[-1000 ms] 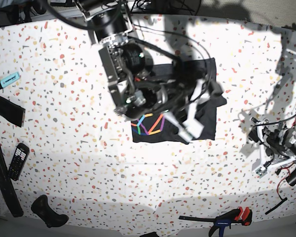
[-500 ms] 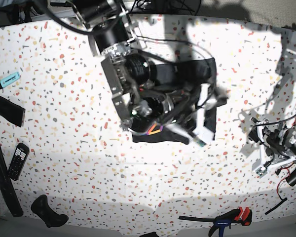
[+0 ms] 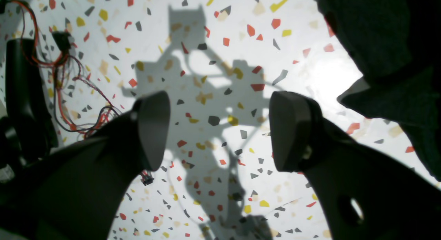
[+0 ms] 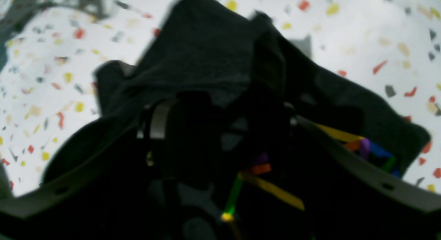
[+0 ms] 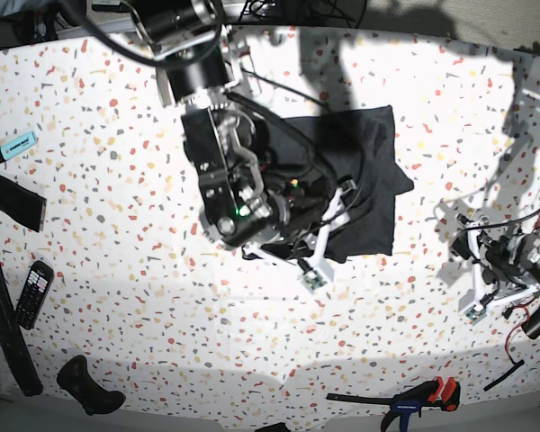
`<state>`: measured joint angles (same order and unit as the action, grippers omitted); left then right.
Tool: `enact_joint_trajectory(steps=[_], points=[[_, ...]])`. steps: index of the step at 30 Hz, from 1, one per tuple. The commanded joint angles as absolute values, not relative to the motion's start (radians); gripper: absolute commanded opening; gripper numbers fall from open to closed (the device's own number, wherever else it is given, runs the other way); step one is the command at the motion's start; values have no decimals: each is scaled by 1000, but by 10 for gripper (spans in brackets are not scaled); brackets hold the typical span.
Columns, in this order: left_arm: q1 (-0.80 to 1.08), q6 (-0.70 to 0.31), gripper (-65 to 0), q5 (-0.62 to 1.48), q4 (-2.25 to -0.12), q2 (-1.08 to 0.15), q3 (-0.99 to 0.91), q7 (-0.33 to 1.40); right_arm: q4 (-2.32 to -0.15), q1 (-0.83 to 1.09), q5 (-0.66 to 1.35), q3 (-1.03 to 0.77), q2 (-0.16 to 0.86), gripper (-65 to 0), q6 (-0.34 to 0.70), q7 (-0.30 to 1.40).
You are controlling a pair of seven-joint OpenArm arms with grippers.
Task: Fold the T-shirt properly
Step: 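Press and tuck the folded bundle's edges with the right gripper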
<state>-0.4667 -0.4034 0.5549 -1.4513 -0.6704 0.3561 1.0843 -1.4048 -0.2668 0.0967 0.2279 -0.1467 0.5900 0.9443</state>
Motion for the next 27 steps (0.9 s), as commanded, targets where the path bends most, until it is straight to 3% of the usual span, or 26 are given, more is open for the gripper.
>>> enact_joint_trajectory(steps=[1,9,18,21,24,27], points=[[-498,-403,-222,554,-1468,-684,348,1076,-1388,-310,108,221,-157,-297,594,911],[-498,-403,-222,553,-1468,-685,348,1076,-1100,-488,220,241,-157,-297,594,781],[-498,-403,-222,553,-1468,-685,348,1068,-1075,-540,291,251,-157,-297,596,546],[-498,-403,-222,553,-1468,-685,348,1071,-1075,-542,310,249,-157,-297,597,585],[-498,-403,-222,599,-1468,-685,348,1071,-1083,-554,252,248,-157,-297,599,745],[-499,-488,-222,736,-1475,-673,348,1073,-1148,-551,136,241,-157,-297,585,768]])
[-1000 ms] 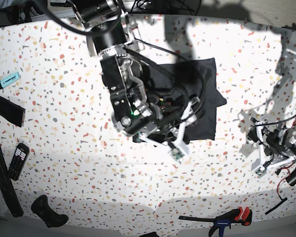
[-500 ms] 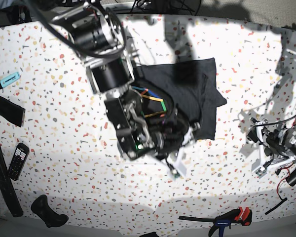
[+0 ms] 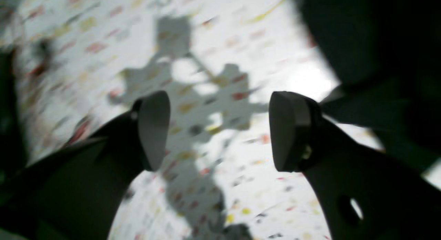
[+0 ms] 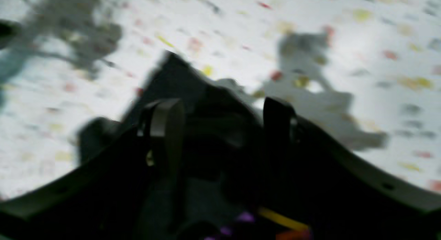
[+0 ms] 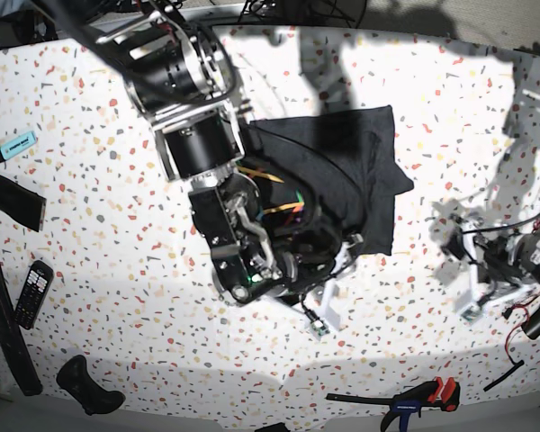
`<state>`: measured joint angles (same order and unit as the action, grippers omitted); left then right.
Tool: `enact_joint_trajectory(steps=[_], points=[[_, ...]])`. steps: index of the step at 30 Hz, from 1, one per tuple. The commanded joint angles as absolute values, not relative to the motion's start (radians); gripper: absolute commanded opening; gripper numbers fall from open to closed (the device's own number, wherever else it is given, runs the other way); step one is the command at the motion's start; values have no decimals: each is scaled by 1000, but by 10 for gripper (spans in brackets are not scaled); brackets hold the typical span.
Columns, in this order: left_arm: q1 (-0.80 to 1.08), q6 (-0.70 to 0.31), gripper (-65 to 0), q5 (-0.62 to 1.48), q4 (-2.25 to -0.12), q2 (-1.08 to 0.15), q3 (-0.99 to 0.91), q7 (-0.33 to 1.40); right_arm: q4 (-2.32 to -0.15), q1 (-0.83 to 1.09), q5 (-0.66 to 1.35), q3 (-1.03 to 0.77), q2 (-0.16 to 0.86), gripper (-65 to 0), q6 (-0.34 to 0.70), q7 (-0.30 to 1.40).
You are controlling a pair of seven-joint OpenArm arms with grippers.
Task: Fold the T-shirt properly
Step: 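Press and tuck the folded bundle's edges with the right gripper, then grasp the bundle's edge with the left gripper and straighten it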
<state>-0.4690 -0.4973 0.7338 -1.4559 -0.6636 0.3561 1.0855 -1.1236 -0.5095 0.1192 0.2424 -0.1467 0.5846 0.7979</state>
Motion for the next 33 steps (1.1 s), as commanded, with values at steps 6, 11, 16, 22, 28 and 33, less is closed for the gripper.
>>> enact_joint_trajectory(steps=[6,11,16,22,28,33], points=[[-498,-543,-222,821,-1602,-556,348,1100,-1322,-541,-40,105,-55,-297,514,840],[-498,-543,-222,809,-1641,-391,348,1106,-1443,-473,6,-14,86,-297,515,873],[-484,-448,-222,642,-1629,-272,348,1099,-1548,-374,68,-126,212,-297,515,881],[-403,-323,-222,435,-1628,-229,348,1072,-1672,-282,159,-223,293,-297,516,925],[-315,-306,-222,363,-1628,-233,348,1040,-1696,-270,196,-262,299,-297,516,932],[-273,-265,-222,245,-1628,-234,348,1020,-1696,-271,221,-262,299,-297,516,932]])
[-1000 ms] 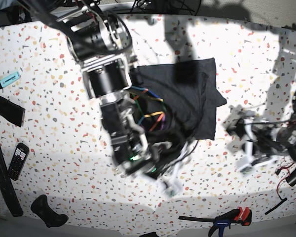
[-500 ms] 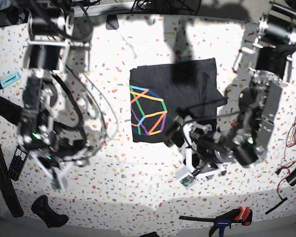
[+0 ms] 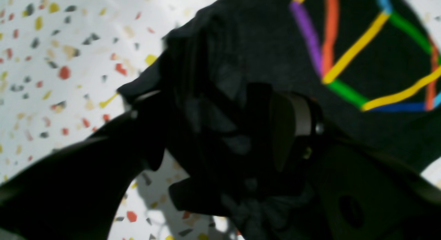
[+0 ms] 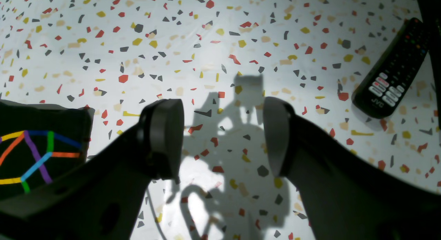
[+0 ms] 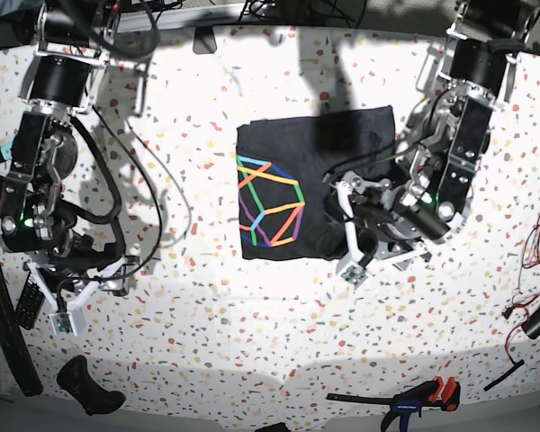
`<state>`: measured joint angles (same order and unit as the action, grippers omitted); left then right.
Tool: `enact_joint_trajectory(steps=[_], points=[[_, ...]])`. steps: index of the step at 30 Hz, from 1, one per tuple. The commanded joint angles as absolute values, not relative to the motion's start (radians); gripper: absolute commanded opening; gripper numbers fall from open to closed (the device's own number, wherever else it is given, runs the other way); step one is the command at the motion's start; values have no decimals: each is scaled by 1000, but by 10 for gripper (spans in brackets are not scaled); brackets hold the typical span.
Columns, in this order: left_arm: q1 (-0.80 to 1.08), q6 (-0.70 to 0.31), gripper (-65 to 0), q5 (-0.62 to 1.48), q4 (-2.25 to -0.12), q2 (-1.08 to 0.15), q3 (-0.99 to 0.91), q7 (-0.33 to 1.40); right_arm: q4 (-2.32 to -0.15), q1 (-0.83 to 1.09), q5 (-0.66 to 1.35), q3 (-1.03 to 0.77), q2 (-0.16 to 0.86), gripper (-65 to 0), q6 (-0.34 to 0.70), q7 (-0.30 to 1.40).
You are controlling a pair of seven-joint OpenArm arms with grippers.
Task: Fold the T-shirt properly
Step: 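Grasp the bundle's edge with the left gripper and straighten it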
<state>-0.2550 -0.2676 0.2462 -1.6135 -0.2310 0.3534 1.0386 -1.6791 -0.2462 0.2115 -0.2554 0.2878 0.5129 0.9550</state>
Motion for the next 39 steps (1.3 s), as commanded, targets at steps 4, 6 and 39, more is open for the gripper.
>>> enact_joint_trajectory(steps=[4,6,39], points=[[-260,-264,-222,221,-1628,-234,348,1016,-1696,-271,221,-262,299,-297,516,932],[-253,-264,-222,189,-1628,-234,348,1010,-1696,-271,221,-262,299,-297,516,932],[-219,-201,-222,292,-1662,-418,348,880,-1696,-271,295,-262,296,-297,517,931]])
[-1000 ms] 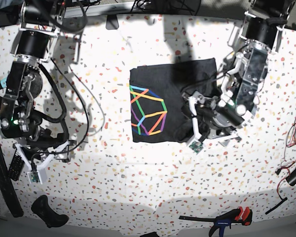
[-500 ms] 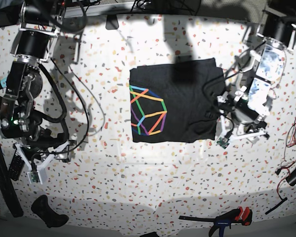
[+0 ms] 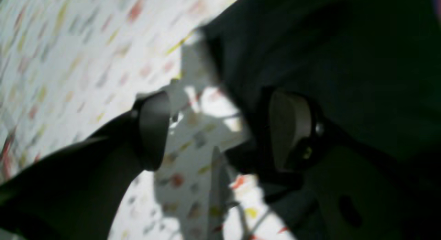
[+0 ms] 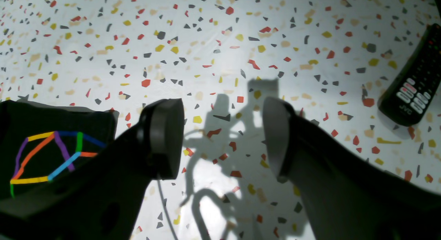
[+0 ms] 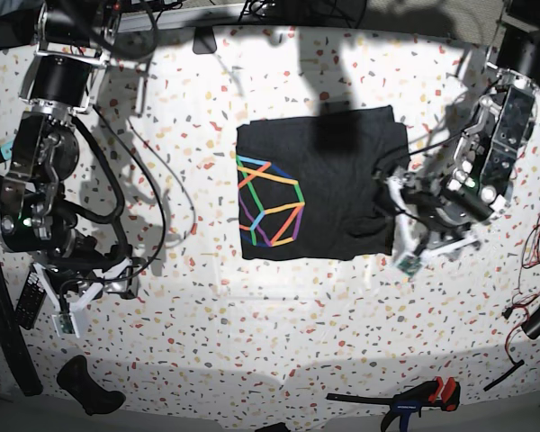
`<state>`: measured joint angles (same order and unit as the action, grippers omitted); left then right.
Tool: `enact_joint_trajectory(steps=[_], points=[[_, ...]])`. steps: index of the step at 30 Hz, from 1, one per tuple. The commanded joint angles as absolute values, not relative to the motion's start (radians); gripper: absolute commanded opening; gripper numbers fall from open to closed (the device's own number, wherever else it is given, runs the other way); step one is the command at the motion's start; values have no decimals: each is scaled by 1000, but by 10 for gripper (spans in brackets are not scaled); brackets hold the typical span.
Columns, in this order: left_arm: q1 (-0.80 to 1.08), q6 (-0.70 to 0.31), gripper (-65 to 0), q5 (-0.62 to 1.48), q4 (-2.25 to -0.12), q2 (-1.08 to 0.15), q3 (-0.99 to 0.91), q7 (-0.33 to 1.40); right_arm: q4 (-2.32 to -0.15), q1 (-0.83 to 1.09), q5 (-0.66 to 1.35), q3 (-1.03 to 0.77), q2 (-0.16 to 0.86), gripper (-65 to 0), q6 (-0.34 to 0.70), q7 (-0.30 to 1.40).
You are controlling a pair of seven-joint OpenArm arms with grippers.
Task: Fold the T-shirt properly
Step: 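Grasp the bundle's edge with the left gripper and straighten it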
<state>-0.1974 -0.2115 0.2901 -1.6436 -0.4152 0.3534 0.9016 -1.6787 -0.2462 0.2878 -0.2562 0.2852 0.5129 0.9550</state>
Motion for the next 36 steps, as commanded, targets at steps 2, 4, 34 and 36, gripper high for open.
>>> enact_joint_trajectory(steps=[2,4,34,36], points=[[-218,-268,-222,329,-1662,-373,348,844,-1696,-271,295,-262,296,-297,517,931],[-219,-292,-222,324,-1661,-323,348,826,-1696,-271,296,-262,296,-297,517,931],[-348,-206,-222,60,-1377,-234,348,731,-1695,-270,300,-262,296,-297,516,936],[-378,-191,-222,-10,-1319,-236,348,727,-1695,-270,300,-262,296,-297,516,949]])
